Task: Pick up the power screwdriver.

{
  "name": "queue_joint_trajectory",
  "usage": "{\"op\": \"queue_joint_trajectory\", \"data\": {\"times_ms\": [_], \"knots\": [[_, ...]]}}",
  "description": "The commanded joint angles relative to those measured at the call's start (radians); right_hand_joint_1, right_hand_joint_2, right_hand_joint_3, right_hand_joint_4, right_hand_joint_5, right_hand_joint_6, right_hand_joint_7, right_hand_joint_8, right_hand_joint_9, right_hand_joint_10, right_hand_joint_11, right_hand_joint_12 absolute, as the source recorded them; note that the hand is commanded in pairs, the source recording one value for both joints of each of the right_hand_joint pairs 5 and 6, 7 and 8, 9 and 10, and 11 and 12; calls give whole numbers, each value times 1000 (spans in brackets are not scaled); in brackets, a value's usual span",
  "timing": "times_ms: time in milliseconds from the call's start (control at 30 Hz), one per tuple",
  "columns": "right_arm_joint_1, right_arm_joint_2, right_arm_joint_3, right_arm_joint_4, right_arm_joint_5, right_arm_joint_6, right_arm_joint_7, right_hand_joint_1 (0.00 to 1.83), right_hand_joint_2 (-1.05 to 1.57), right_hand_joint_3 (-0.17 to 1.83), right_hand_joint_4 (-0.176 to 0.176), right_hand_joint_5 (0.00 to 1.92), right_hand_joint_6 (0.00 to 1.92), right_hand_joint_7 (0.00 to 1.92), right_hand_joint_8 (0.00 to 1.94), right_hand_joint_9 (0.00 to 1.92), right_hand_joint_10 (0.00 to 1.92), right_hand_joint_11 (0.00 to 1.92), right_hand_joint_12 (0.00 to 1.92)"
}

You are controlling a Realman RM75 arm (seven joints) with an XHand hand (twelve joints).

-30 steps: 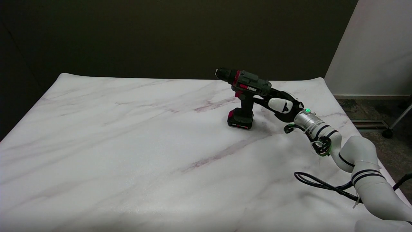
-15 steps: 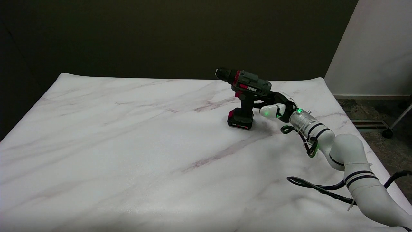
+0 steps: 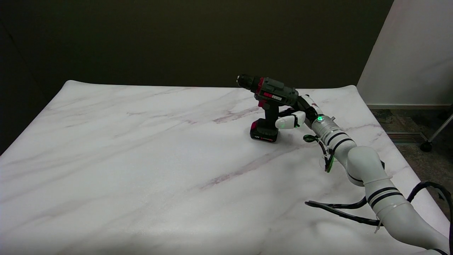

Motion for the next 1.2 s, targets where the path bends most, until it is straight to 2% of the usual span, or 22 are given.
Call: {"op": "queue_joint_trajectory", "data": {"times_ms": [33,400,800,967,1200], "knots": [[23,-30,-99,25,-69,148,11,1051,-596,458,-135,370,370,533,533,314,314,744,744],[5,-54,-102,13,-16,148,14,1042,-567,456,-115,346,346,550,550,393,393,806,806],[16,-90,-105,4,-12,148,14,1041,-558,456,-111,342,342,558,558,409,409,817,817],[9,-103,-108,-8,52,172,14,1035,-568,478,-91,337,337,546,546,391,391,775,775],[24,-103,-112,-21,51,209,14,1031,-569,475,-78,332,332,529,529,373,373,712,712]]}}
